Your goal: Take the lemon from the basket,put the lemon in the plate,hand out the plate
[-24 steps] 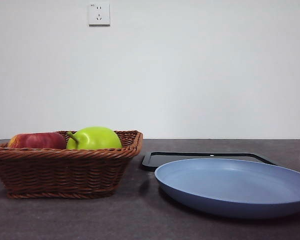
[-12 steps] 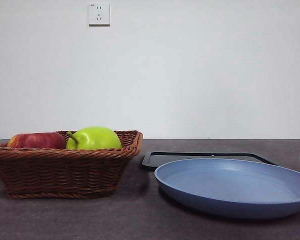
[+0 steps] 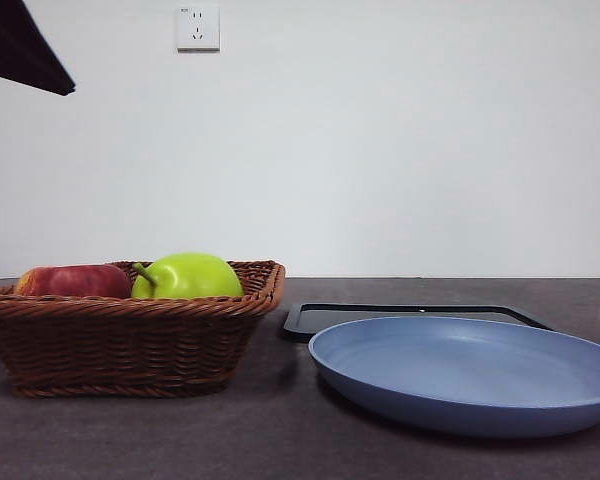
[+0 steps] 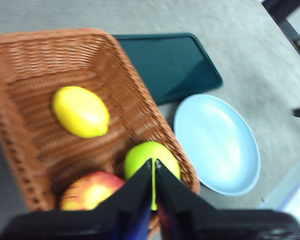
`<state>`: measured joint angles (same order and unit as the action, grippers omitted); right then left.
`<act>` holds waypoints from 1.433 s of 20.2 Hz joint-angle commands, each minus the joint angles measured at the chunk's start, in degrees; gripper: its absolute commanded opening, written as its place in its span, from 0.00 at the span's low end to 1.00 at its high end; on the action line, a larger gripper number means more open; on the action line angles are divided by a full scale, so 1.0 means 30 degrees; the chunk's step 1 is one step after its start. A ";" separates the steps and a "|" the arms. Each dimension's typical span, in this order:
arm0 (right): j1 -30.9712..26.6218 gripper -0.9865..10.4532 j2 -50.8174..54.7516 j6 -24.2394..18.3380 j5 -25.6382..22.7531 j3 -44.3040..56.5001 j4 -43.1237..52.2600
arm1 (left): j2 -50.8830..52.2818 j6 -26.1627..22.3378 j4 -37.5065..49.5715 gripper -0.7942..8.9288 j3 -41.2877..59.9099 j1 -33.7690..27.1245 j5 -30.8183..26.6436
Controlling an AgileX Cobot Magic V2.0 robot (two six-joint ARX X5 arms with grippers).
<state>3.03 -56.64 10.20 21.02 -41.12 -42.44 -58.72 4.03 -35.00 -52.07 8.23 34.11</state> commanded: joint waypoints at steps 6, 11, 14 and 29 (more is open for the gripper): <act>0.0350 0.32 -0.4124 -0.0707 -0.0036 -0.0219 0.1304 | -0.0109 -0.0168 0.0918 0.44 -0.0291 0.1268 -0.0867; 0.1406 0.30 -0.7402 -0.0117 -0.0022 -0.0219 0.3708 | -0.0109 0.0146 0.0998 0.44 -0.0291 0.1661 -0.0874; 0.1763 0.21 -0.8867 0.0313 -0.0029 -0.0219 0.4532 | -0.0109 0.0160 0.0831 0.44 -0.0291 0.1661 -0.0867; 0.1749 0.09 -0.5049 0.0801 0.0036 -0.0226 0.2820 | -0.0262 0.3315 0.2375 0.44 -0.0306 0.2149 -0.1151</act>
<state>8.14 -71.18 12.21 20.86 -41.15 -34.39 -58.89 12.32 -28.36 -52.10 14.46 30.57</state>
